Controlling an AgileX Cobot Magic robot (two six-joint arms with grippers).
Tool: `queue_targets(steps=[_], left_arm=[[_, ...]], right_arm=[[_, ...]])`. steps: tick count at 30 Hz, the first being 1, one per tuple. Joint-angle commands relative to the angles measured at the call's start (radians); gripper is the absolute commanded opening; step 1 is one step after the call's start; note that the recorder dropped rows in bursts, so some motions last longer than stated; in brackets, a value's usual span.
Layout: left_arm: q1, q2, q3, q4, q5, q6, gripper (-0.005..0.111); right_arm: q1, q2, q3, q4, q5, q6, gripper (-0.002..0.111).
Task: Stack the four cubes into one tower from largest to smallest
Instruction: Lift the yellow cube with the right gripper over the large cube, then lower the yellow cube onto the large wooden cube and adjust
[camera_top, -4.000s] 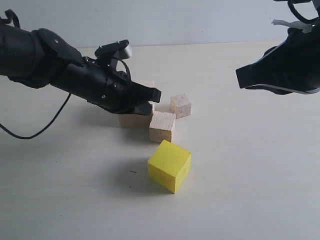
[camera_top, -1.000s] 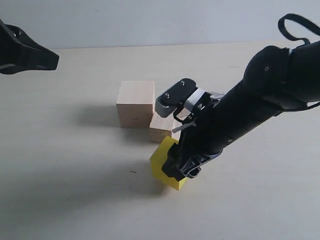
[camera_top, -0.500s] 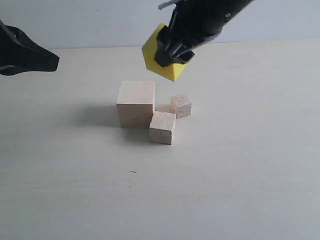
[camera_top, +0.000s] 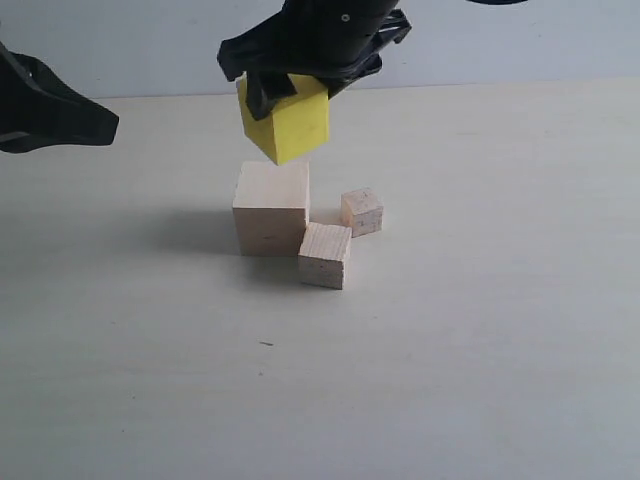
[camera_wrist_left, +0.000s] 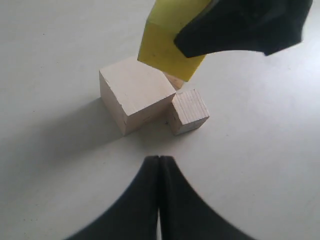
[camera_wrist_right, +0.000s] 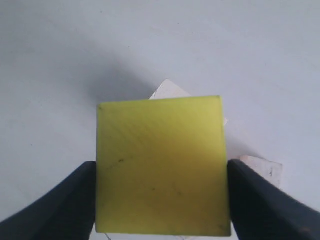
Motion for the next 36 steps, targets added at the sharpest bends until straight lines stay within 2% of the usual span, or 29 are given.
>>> queue_targets(steps=[1, 6, 9, 36], left_arm=[[0.003, -0.007, 0.005, -0.006, -0.006, -0.008, 0.0], [0.003, -0.007, 0.005, -0.008, -0.005, -0.025, 0.0], [0.003, -0.007, 0.005, -0.008, -0.005, -0.042, 0.0], [-0.001, -0.007, 0.005, -0.017, 0.029, -0.06, 0.0]], right_arm=[[0.077, 0.019, -0.01, -0.165, -0.049, 0.283, 0.0], [0.131, 0.037, -0.01, -0.328, -0.083, 0.547, 0.0], [0.133, 0.048, -0.01, -0.36, -0.094, 0.704, 0.0], [0.133, 0.133, -0.01, -0.424, -0.127, 0.914, 0.0]])
